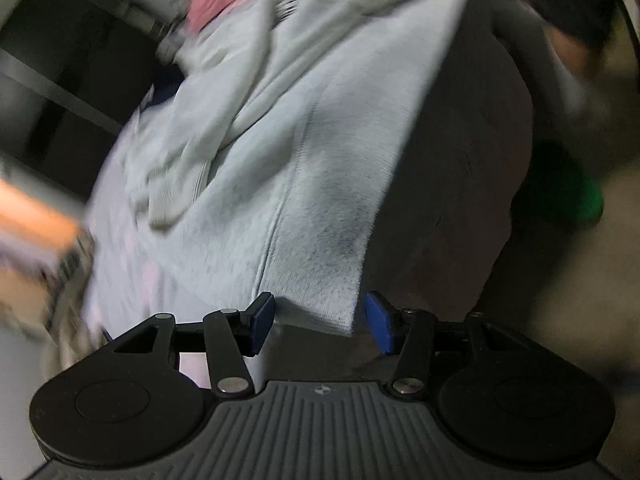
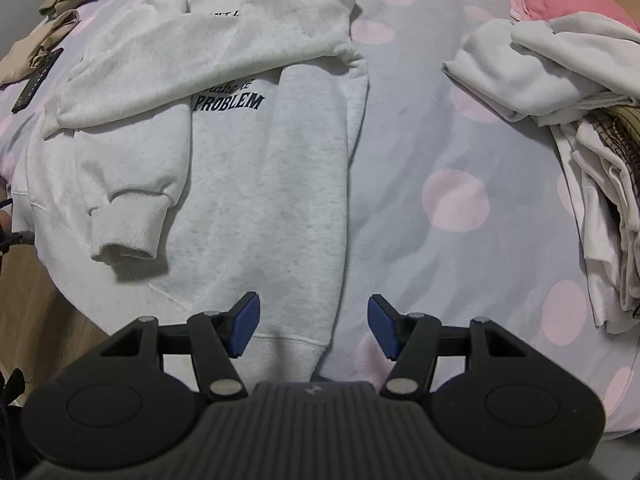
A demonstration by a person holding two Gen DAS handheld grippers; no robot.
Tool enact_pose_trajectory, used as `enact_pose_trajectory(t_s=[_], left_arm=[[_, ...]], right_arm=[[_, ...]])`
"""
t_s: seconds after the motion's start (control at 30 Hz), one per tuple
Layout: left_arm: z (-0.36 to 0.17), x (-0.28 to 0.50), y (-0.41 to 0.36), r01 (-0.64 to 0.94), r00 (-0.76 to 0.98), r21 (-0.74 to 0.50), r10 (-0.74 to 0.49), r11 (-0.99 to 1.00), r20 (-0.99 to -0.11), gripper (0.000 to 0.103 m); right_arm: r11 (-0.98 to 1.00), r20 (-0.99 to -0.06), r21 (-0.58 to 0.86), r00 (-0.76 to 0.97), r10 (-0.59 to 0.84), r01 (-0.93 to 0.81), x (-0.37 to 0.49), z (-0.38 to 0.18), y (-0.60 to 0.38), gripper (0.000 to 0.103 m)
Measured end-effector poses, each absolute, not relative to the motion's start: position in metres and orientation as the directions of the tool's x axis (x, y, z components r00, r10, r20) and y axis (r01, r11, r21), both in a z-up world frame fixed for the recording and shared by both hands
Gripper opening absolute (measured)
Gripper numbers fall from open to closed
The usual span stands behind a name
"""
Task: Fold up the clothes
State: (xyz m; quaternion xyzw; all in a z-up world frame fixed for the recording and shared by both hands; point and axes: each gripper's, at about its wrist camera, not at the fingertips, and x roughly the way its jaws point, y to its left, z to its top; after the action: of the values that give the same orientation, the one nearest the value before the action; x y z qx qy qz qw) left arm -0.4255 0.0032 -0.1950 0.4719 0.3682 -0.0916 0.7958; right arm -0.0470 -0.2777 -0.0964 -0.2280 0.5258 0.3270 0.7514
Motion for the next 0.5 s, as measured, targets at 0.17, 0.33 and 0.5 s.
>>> enact_pose_trajectory(t_s=[0.17, 0.33, 0.5], left_arm=[[-0.239, -0.457, -0.009, 0.515, 0.824, 0.84, 0.17, 0.172, -0.54, 0.058], [-0.28, -0.471, -0.011, 0.447, 0.884, 0.894, 0.167, -0.038, -0.436, 0.065], [-0.294, -0.471, -0.01, 0.36, 0.925, 0.928, 0.168, -0.093, -0.342, 0.066]], right_arm=[[0.61, -0.953, -0.014, 0.195, 0.231, -0.792, -0.061, -0.108, -0.268, 0.063], [0.593, -0.953, -0.015, 0.191, 0.234, -0.805, -0.066, -0.109, -0.267, 0.063], [0.606, -0.948, -0.014, 0.203, 0.244, -0.796, -0.066, -0.106, -0.271, 0.063]])
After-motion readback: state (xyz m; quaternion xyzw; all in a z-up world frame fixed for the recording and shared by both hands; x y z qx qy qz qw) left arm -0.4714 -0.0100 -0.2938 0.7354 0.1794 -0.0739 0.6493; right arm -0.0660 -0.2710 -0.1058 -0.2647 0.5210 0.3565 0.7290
